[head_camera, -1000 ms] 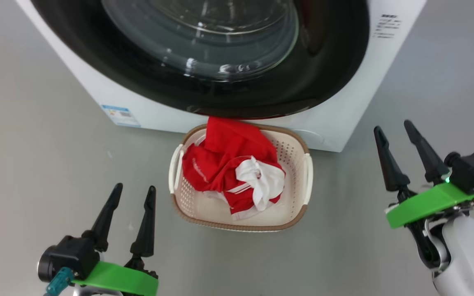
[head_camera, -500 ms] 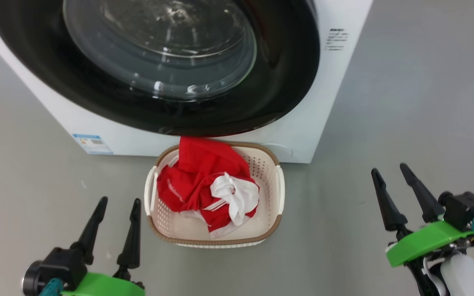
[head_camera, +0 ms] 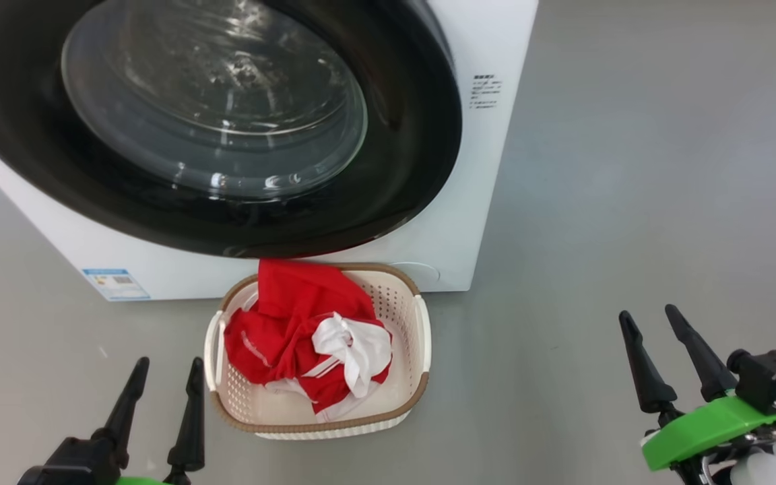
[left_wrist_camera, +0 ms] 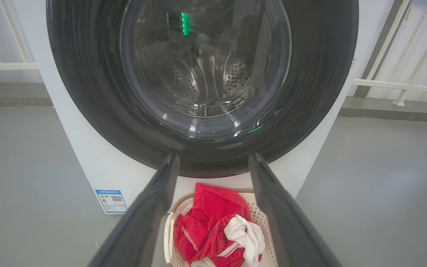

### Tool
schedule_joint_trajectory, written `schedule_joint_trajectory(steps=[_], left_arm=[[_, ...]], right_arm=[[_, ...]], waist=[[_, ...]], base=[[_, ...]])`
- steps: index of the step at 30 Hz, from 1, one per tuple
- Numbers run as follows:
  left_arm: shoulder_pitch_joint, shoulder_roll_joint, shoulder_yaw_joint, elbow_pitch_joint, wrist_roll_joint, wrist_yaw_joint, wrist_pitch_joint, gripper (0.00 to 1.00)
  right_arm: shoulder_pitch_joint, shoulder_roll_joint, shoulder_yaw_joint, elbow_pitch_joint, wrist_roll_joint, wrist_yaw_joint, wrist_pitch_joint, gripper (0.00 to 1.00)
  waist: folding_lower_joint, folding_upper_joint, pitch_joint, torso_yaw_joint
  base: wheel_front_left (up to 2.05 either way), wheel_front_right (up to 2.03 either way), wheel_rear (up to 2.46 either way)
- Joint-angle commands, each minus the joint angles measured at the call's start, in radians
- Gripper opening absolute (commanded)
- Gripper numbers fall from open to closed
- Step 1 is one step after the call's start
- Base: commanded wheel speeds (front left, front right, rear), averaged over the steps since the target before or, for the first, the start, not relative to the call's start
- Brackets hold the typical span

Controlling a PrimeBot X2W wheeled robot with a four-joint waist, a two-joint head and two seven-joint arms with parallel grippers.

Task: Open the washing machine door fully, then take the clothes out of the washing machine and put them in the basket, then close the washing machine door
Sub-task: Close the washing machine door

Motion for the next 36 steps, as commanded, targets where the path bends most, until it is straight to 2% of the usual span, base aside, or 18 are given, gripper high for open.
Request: schedule_joint_trajectory(steps=[1,17,36], left_arm=[[-0.004,0.02,0.04,-0.02,0.006,-0.005,-0.009,1.0],[0.024,0.023,0.066,-0.014,0.003,-0.005,-0.009,1.0],[0.03,0.015,0.064,-0.032,0.007,-0.005,-0.009,1.0]], right_arm=[[0.019,-0.011,0.011,-0.028,-0.011,-0.004,-0.006,1.0],[0.07,-0.003,-0.031,-0.042,-0.017,-0.004,-0.006,1.0],[0.076,0.006,-0.044,-0.046,-0.019,-0.004,-0.006,1.0]], waist=[[0.0,0.0,-0.014,-0.015],[0.0,0.0,-0.038,-0.043],[0.0,0.0,-0.039,-0.042]], base=[[0.0,0.0,0.0],[0.0,0.0,0.0],[0.0,0.0,0.0]])
